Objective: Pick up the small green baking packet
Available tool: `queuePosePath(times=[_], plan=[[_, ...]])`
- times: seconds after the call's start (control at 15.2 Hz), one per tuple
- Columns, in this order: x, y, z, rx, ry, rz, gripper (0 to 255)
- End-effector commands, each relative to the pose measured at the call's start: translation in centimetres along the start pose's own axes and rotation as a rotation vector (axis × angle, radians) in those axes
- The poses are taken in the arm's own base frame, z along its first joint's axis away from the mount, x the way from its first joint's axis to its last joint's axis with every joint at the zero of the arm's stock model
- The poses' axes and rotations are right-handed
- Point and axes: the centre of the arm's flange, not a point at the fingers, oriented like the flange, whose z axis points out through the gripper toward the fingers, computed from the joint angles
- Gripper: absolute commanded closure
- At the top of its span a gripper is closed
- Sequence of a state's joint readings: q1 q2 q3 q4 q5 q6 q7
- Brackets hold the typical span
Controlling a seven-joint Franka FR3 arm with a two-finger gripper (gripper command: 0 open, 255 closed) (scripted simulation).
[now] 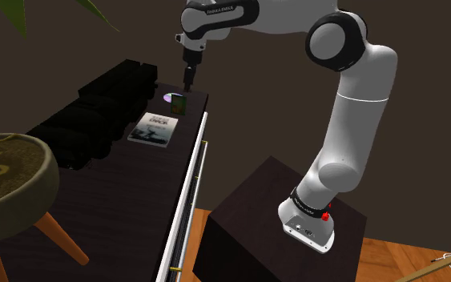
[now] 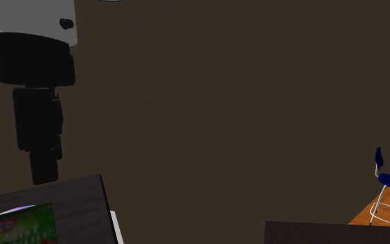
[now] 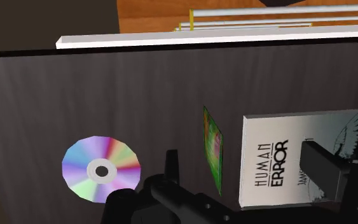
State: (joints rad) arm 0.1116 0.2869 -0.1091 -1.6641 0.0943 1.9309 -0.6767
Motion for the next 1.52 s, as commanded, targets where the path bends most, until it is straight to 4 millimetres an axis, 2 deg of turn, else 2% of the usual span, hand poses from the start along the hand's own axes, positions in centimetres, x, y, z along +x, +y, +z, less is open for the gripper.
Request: queuePosePath(times=[0.0,0.46,0.59,0.66,1.25,1.45], plan=[[1.5,0.2,0.8,0.004,0.006,-0.026,0],[1.4,0.4,4.8,0.004,0.006,-0.026,0],[1.4,0.4,4.8,0.004,0.006,-0.026,0],[1.4,0.4,4.8,0.004,0.006,-0.026,255],[1.4,0.4,4.8,0.004,0.006,-0.026,255],[1.4,0.3,3.2,0.004,0.006,-0.026,255]])
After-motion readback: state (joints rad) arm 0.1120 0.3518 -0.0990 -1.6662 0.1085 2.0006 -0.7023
